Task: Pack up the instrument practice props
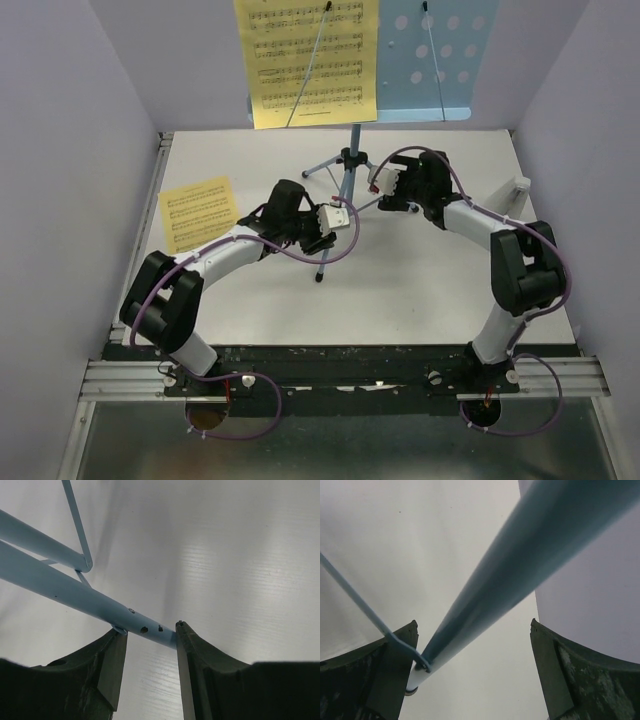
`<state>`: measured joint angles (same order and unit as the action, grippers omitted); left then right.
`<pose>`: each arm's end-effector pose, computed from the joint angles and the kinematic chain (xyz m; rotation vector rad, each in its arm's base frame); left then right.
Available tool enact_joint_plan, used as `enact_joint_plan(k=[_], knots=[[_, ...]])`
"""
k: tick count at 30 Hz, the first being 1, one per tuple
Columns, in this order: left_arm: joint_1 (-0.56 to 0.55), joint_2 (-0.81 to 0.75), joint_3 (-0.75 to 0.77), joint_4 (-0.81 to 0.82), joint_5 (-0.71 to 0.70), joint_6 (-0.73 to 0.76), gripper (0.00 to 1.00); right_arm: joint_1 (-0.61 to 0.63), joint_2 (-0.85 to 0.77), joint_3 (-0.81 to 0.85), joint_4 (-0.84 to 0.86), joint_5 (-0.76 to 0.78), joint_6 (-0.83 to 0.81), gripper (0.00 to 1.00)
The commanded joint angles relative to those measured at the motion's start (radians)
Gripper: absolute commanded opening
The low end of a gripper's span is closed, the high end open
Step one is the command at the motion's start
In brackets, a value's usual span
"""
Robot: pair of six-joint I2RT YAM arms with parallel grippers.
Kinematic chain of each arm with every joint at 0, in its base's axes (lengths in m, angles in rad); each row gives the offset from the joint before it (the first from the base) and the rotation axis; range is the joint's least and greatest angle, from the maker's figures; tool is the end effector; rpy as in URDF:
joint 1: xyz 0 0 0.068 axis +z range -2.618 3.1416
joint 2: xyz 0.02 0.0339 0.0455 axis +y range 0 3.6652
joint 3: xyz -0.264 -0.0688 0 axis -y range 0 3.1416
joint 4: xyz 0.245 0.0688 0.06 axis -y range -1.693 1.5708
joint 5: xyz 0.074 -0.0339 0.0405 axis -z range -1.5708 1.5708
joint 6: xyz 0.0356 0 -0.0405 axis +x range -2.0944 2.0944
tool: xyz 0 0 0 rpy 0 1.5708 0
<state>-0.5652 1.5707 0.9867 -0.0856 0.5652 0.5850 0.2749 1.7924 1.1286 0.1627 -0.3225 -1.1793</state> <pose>0.2761 -0.1977 0.2279 1.4335 1.6522 -0.6186 0.3843 0.1201 0.2156 -1.5045 1.3949 -0.2299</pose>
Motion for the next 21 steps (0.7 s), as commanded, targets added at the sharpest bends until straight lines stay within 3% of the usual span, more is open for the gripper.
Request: enact_joint_plan(k=[1,7,10,11,13,16,18,21], knots=[[-0.012,-0.044,0.018,-0.008,0.051,0.032,0.52,0.003,-0.118,-0.065,0.02,0.017,0.024,1.0],[0.079,-0.228,-0.023,-0.146,0.079,0.027,0.55,0.004,-0.341,-0.118,-0.217,0.079,0.271,1.0],[0.116,-0.377,-0.039,-0.23,0.085,0.039,0.57,0.003,-0.509,-0.183,-0.365,-0.007,0.352,1.0],[0.122,-0.417,-0.036,-0.277,0.076,0.044,0.59,0.001,-0.562,-0.193,-0.443,-0.054,0.374,1.0],[0.134,-0.498,-0.022,-0.339,-0.017,0.007,0.73,0.004,-0.663,-0.182,-0.604,-0.095,0.436,1.0],[0.18,-0.58,0.045,-0.469,-0.06,-0.066,0.75,0.004,-0.77,-0.094,-0.805,-0.14,0.628,1.0],[0.22,-0.627,0.108,-0.512,-0.065,-0.114,0.75,0.004,-0.818,-0.005,-0.923,-0.28,0.656,1.0],[0.26,-0.666,0.243,-0.536,-0.073,-0.155,0.8,0.004,-0.873,0.136,-0.942,-0.467,0.687,1.0]])
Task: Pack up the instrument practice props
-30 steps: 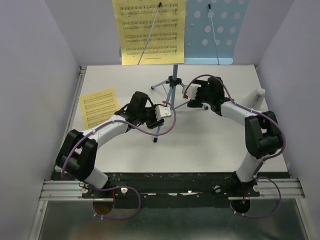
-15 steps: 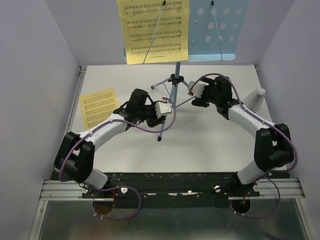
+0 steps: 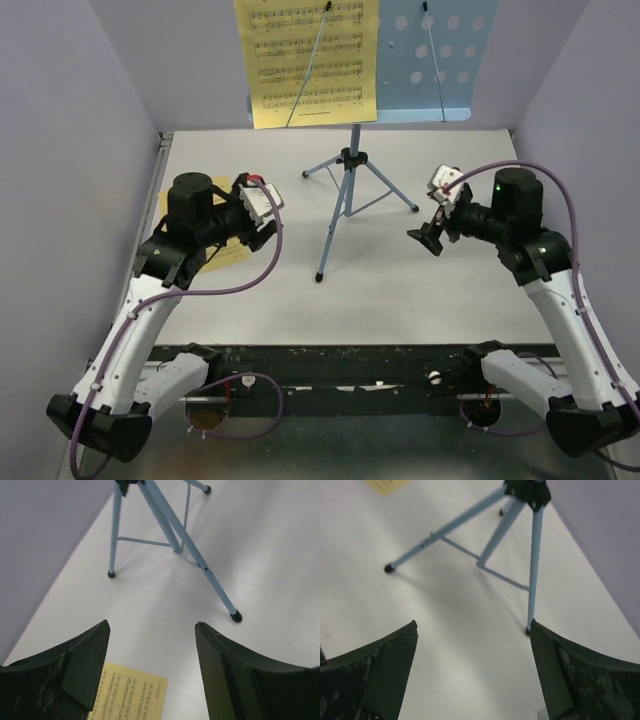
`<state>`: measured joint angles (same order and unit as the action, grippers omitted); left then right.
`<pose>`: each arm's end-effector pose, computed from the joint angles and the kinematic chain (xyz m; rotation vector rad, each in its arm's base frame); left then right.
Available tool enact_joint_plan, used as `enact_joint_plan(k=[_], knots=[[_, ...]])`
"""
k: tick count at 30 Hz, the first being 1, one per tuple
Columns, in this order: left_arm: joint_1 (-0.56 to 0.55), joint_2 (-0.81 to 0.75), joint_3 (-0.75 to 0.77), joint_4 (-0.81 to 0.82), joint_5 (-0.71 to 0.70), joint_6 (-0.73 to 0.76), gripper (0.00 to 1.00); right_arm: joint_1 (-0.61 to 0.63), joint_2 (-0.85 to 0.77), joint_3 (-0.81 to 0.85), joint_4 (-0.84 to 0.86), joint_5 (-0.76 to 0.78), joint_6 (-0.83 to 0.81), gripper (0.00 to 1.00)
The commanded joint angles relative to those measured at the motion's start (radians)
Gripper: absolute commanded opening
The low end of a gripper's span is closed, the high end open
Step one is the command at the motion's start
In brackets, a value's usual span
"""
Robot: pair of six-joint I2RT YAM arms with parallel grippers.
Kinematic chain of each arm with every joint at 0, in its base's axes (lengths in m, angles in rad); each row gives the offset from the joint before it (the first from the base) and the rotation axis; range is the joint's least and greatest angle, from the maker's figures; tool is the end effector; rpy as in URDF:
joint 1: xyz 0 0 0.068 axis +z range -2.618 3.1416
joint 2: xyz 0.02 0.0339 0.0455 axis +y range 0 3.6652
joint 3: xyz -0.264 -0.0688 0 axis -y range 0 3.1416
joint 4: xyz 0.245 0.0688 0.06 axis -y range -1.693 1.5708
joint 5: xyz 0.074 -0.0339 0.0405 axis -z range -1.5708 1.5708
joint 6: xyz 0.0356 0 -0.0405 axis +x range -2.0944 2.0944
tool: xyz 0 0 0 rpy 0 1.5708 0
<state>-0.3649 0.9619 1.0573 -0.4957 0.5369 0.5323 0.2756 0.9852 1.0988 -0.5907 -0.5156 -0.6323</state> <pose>0.1836 -0.0896 0.3724 1.1380 1.5643 -0.4162 0.1915 0.0724 0.3727 -1.1474 1.6308 0.2982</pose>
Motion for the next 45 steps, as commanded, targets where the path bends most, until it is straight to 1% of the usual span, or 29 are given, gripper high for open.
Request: enact_joint_plan(k=[1,3,4,6,8,11,14,16,18,22,24,31,39,45], knots=[[0.067,-0.052,0.241,-0.119,-0.049,-0.118,0.82,0.004,-0.062,0.223,-0.157,-0.294,0.166,1.0],[0.092,-0.017,0.375,-0.119,-0.042,-0.155,0.82,0.004,-0.005,0.361,-0.129,-0.333,0.213,1.0],[0.101,0.012,0.454,-0.125,-0.037,-0.172,0.82,0.004,0.053,0.436,-0.126,-0.354,0.23,1.0],[0.116,0.067,0.59,-0.126,-0.038,-0.204,0.83,0.004,0.156,0.599,-0.083,-0.409,0.339,1.0],[0.132,0.119,0.7,-0.11,-0.035,-0.251,0.85,0.01,0.24,0.72,0.041,-0.452,0.507,1.0],[0.174,0.194,0.846,-0.064,0.001,-0.374,0.87,0.054,0.338,0.814,0.218,-0.399,0.672,1.0],[0.207,0.279,0.972,-0.021,0.092,-0.489,0.87,0.134,0.429,0.909,0.302,-0.295,0.729,1.0],[0.222,0.331,1.021,0.02,0.156,-0.57,0.87,0.175,0.484,0.961,0.351,-0.233,0.79,1.0],[0.236,0.377,1.035,0.087,0.222,-0.618,0.87,0.215,0.535,1.01,0.38,-0.19,0.807,1.0],[0.273,0.471,1.075,0.173,0.28,-0.715,0.87,0.283,0.612,1.09,0.379,-0.124,0.796,1.0],[0.284,0.492,1.069,0.225,0.314,-0.727,0.86,0.298,0.624,1.093,0.396,-0.121,0.8,1.0],[0.291,0.5,1.006,0.344,0.322,-0.779,0.82,0.329,0.65,1.07,0.42,-0.092,0.787,1.0],[0.293,0.523,1.01,0.424,0.325,-0.818,0.77,0.35,0.759,1.176,0.417,-0.044,0.78,1.0],[0.291,0.555,1.037,0.447,0.27,-0.836,0.73,0.364,0.811,1.234,0.442,-0.046,0.792,1.0]])
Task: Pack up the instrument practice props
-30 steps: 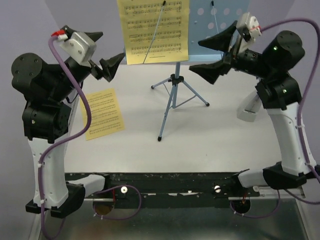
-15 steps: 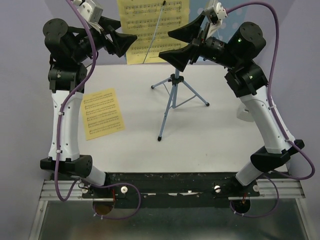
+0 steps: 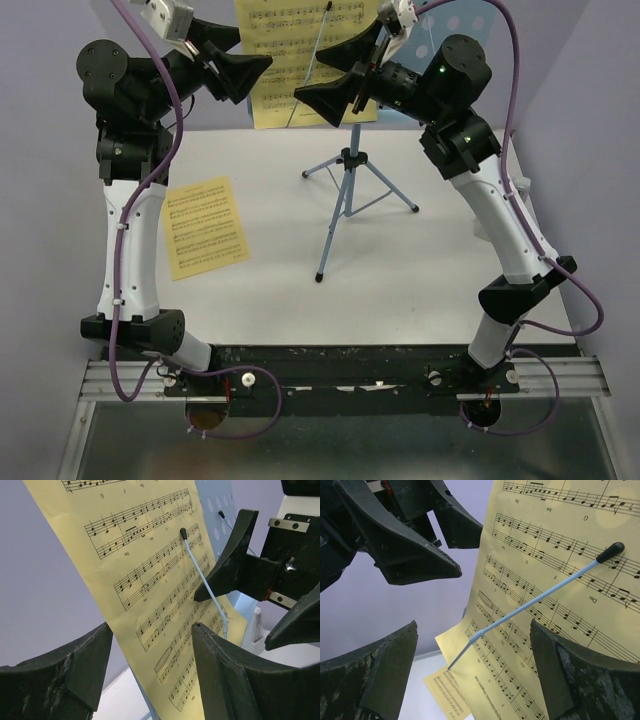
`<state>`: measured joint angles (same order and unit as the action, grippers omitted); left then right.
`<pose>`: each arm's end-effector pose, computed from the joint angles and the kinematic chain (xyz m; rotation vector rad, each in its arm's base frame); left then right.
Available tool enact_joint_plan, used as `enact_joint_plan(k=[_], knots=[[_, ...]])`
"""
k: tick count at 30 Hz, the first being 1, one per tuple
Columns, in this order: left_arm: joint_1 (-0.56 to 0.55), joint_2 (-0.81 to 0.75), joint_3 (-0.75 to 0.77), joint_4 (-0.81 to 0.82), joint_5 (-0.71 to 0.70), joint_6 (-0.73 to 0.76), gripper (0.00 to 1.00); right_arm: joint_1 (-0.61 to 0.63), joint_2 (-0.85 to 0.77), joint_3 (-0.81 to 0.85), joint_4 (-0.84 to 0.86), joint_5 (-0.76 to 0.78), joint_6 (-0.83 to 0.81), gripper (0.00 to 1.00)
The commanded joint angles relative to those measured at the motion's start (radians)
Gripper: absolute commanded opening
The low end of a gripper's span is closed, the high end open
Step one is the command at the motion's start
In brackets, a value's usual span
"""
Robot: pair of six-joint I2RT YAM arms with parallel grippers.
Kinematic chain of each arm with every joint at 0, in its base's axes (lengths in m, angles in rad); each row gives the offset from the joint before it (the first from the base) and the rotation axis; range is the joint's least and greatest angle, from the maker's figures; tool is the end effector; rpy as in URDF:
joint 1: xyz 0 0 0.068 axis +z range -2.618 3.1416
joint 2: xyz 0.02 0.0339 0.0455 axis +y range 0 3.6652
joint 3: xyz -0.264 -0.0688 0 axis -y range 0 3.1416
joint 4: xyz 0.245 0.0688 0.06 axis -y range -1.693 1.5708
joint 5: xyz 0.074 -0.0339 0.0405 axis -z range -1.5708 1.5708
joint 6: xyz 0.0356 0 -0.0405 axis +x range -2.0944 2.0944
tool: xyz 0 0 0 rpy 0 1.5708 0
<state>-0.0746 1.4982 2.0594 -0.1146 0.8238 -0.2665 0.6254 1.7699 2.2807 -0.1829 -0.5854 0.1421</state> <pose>0.2622 -0.0458 0.6004 0.6400 1.1429 -0.7534 0.2761 0.2236 0.5778 -0.8176 1.0982 1.0124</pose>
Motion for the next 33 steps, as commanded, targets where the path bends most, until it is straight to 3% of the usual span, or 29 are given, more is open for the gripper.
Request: enact_joint_plan(k=[1,19,24,33], knots=[[-0.001,0.025,0.039,0.072,-0.02,-0.04,0.72,0.017,0.034,0.057,0.042,0.024,0.017,1.0],[-0.028,0.103,0.119,0.095,-0.074,-0.042,0.47,0.033,0.031,0.025,0.198,-0.142,0.025,1.0],[-0.028,0.105,0.117,0.093,-0.08,-0.034,0.3,0.033,0.026,0.01,0.194,-0.139,0.019,1.0],[-0.028,0.091,0.111,0.047,-0.115,0.018,0.3,0.033,0.026,0.003,0.197,-0.142,0.021,1.0]])
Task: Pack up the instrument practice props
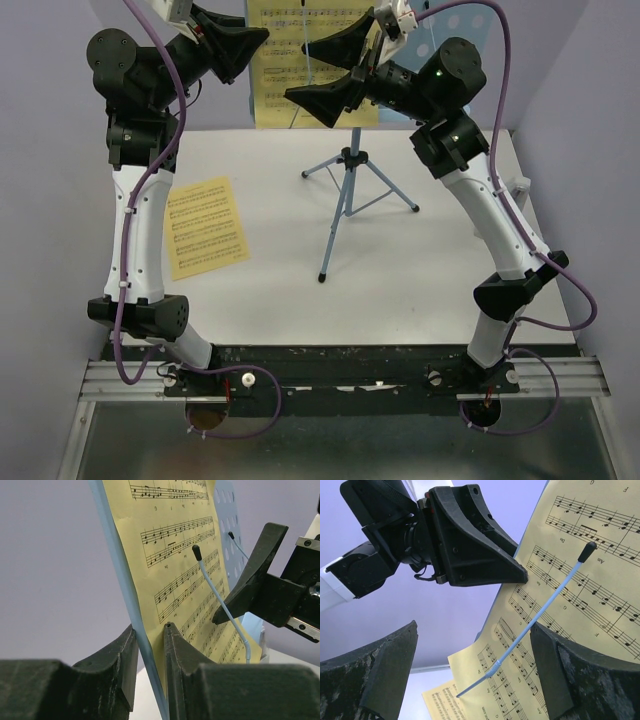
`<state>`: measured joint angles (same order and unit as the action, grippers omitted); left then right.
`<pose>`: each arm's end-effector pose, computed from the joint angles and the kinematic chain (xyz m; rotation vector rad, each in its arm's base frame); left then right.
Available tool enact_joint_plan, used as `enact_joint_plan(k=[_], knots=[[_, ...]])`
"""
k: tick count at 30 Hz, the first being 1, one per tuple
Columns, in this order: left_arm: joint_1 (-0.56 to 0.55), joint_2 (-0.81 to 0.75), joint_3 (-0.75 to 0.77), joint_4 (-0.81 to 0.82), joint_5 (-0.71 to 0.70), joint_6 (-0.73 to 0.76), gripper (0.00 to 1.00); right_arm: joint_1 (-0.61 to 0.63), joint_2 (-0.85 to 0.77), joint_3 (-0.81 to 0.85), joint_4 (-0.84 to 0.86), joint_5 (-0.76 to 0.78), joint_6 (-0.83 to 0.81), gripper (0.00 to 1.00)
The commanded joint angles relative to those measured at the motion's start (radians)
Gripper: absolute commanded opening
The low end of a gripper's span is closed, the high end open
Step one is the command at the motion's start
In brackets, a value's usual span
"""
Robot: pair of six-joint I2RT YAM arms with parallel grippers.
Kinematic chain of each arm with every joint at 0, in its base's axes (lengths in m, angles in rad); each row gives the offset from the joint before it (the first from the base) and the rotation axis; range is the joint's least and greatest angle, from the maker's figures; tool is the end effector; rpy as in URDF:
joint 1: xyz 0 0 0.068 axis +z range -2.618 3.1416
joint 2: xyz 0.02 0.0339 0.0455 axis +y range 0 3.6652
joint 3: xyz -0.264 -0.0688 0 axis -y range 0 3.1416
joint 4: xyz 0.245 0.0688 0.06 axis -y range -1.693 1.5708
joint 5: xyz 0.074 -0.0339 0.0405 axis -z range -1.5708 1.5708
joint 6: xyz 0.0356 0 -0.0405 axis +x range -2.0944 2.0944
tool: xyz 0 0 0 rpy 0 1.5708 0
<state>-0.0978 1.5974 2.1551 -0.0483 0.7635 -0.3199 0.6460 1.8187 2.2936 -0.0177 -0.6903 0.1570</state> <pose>0.2864 -0.0528 0.6066 0.5854 1.1005 -0.7675 0.2788 0.2386 0.5796 -0.9011 0.9325 1.0765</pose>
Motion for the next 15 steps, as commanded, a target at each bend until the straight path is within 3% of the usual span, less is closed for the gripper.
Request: enact_joint_plan(k=[1,10,15], knots=[[-0.003,-0.011,0.015,-0.031,-0.07,0.084,0.31,0.012,-0.021,-0.008,0.033,-0.038,0.007,1.0],[0.03,-0.059,-0.008,-0.097,-0.144,0.143,0.35,0.012,-0.024,-0.022,0.058,-0.038,0.01,1.0],[0.041,-0.105,-0.046,-0.13,-0.177,0.159,0.48,0.012,-0.021,-0.023,0.065,-0.037,0.012,1.0]])
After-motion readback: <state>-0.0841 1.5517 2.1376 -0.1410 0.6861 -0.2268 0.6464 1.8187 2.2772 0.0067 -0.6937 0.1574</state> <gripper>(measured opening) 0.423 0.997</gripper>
